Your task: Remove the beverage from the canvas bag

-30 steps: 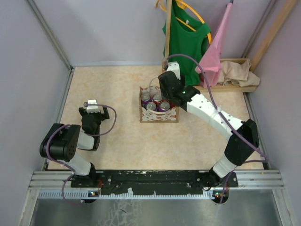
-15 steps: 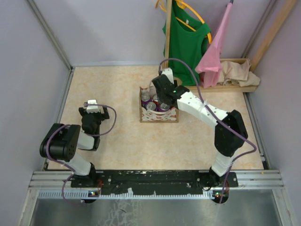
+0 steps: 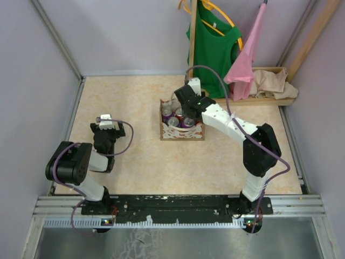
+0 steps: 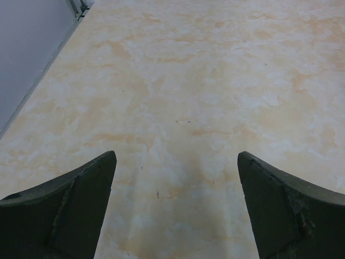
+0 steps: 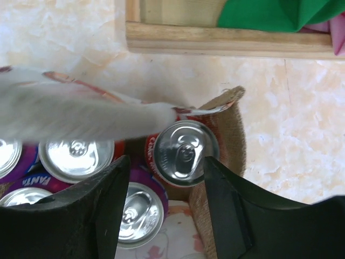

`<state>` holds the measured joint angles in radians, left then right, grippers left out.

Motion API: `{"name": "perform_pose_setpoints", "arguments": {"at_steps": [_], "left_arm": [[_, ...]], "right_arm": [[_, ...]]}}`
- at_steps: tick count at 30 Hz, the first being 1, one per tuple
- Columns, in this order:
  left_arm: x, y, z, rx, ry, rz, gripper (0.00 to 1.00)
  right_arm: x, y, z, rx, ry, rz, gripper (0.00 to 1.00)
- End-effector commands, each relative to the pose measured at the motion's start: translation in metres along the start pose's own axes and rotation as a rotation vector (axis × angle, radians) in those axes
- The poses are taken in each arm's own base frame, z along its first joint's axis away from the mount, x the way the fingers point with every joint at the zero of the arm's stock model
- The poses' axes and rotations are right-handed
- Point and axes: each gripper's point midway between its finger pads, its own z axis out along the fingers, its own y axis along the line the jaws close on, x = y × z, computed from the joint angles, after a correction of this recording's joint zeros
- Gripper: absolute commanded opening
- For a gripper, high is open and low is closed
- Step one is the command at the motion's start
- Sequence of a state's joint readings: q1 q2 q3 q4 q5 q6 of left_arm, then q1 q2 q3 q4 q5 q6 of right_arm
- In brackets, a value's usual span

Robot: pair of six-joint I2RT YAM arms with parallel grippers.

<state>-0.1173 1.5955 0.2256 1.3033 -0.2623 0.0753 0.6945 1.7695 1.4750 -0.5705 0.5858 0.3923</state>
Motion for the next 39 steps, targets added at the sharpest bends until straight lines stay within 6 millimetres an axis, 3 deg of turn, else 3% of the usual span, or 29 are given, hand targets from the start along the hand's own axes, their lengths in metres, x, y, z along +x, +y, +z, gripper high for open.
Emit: {"name": "perform_pose_setpoints", "arguments": {"at_steps": [1, 6, 14, 39], "left_arm": [[-0.006, 0.001, 0.0, -0.009, -0.028, -0.017, 1.0], [-0.006, 0.001, 0.0, -0.01, -0.028, -0.018, 1.0], [-0.006, 0.001, 0.0, -0.01, -0.028, -0.018, 1.0], [-0.005, 0.001, 0.0, -0.008, -0.028, -0.018, 1.0]], "right_arm": [[-0.017, -0.02, 0.009, 0.038, -0.02, 0.124, 0.58], [-0.009, -0.038, 0.024, 0.029, 0.017, 0.201, 0.64], [0.0, -0.033, 0.036, 0.018, 0.058, 0.198, 0.74], [0.078, -0.029, 0.067, 0.086, 0.259, 0.196, 0.66]]}}
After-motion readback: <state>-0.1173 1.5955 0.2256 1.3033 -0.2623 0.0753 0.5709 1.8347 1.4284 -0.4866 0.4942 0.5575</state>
